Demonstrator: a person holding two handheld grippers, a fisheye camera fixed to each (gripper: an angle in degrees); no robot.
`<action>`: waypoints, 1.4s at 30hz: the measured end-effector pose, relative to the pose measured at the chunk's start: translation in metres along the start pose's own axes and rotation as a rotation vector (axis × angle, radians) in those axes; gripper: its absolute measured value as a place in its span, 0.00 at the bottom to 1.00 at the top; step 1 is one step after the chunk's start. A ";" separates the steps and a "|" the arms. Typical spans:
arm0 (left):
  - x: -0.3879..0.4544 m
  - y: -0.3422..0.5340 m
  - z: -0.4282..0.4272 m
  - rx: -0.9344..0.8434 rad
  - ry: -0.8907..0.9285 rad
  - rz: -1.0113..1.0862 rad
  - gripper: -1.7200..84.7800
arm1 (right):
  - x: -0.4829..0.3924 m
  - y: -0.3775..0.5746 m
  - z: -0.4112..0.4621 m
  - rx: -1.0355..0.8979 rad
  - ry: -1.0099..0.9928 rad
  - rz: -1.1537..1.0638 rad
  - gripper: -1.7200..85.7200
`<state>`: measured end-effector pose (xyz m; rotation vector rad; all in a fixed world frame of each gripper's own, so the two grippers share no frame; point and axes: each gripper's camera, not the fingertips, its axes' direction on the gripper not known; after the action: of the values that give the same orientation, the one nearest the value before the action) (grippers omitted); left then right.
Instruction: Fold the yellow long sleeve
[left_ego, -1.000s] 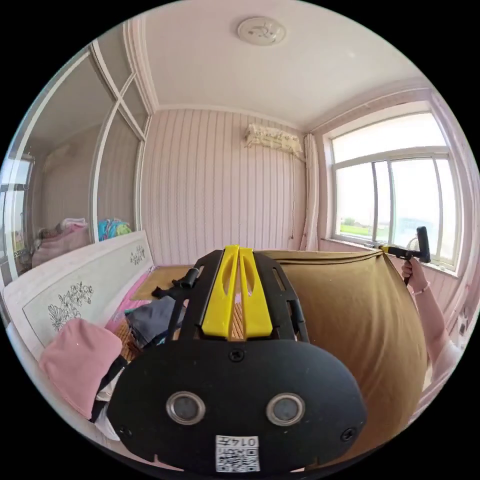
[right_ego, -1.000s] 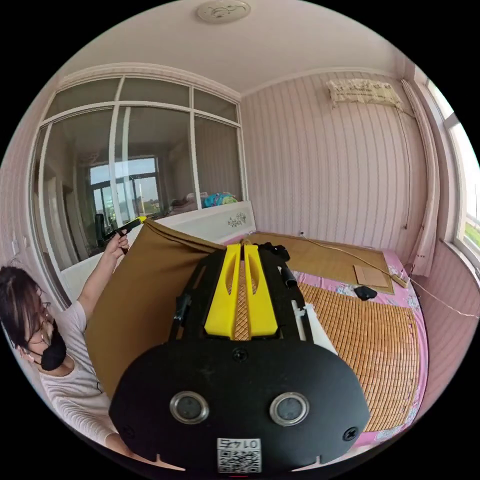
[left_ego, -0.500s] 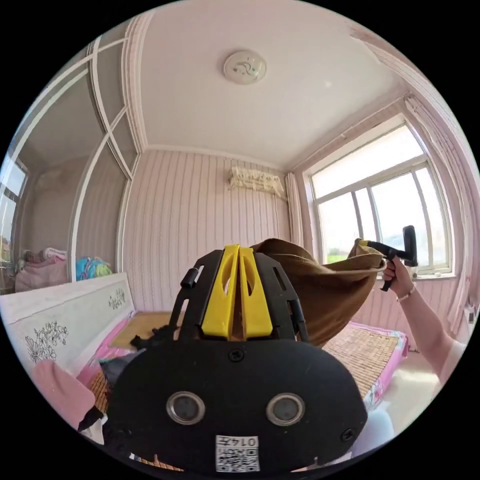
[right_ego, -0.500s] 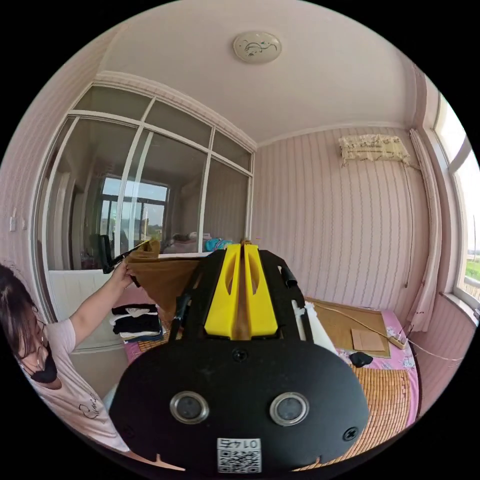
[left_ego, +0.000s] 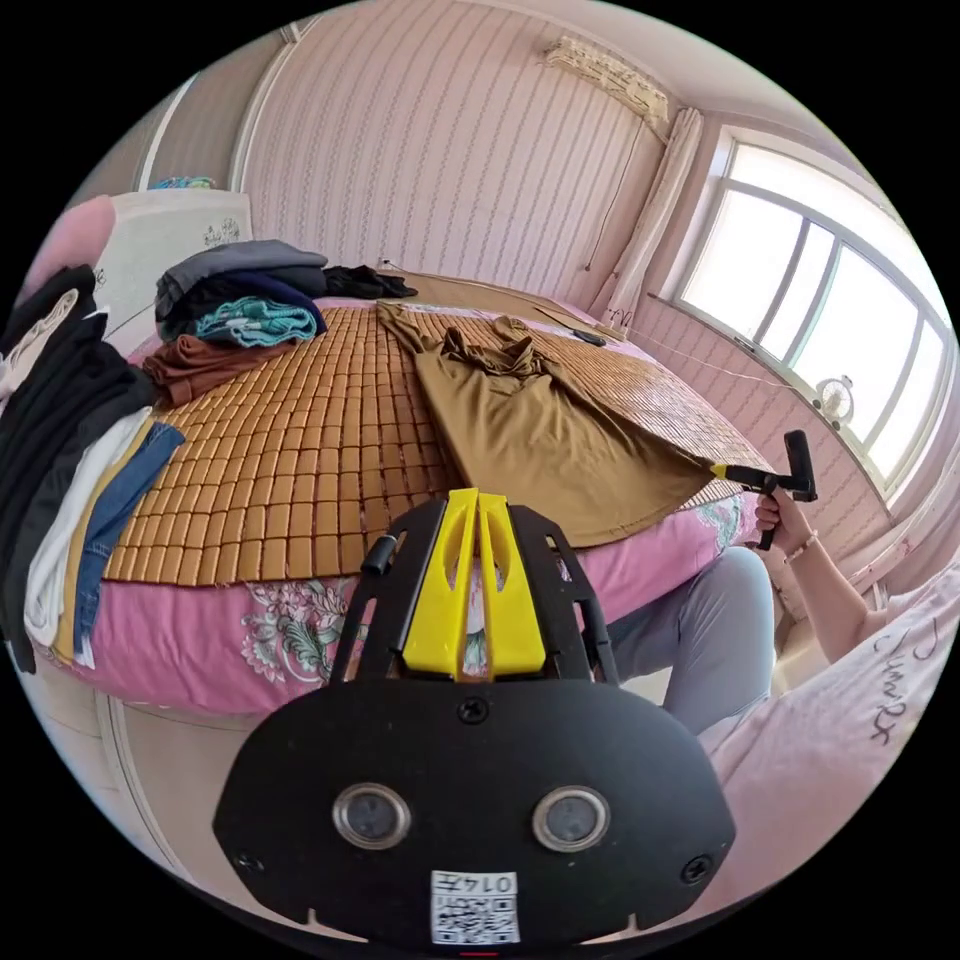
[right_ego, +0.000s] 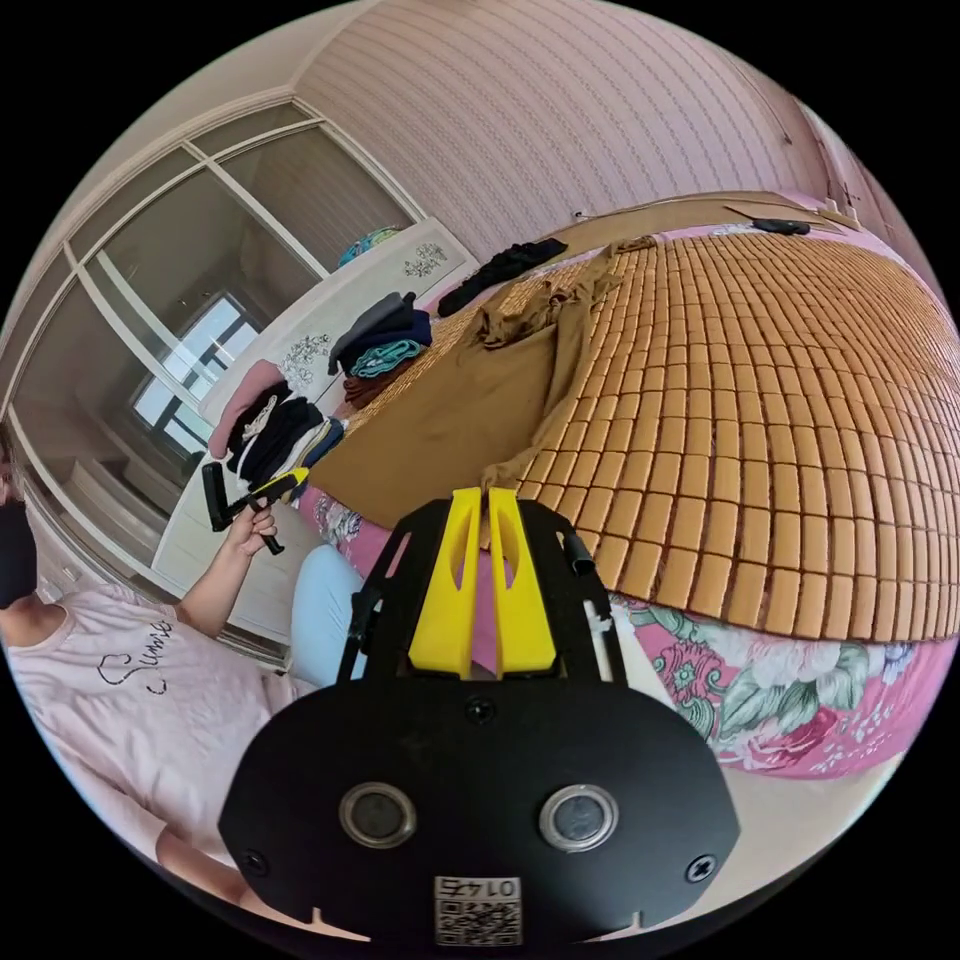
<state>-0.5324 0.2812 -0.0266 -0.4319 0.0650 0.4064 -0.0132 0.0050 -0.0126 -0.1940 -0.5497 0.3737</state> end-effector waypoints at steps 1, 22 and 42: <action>-0.004 0.008 0.001 0.001 0.014 -0.018 0.01 | 0.003 0.006 -0.001 0.001 0.011 0.009 0.03; -0.022 0.066 0.036 -0.167 -0.033 -0.032 0.01 | 0.040 0.060 0.017 -0.142 0.207 0.117 0.03; -0.005 -0.248 0.329 -0.244 0.122 0.448 0.12 | 0.090 -0.361 0.234 -0.166 0.129 -0.360 0.12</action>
<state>-0.4470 0.2122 0.3706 -0.6862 0.2350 0.8342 0.0369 -0.2707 0.3258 -0.2718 -0.4771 -0.0354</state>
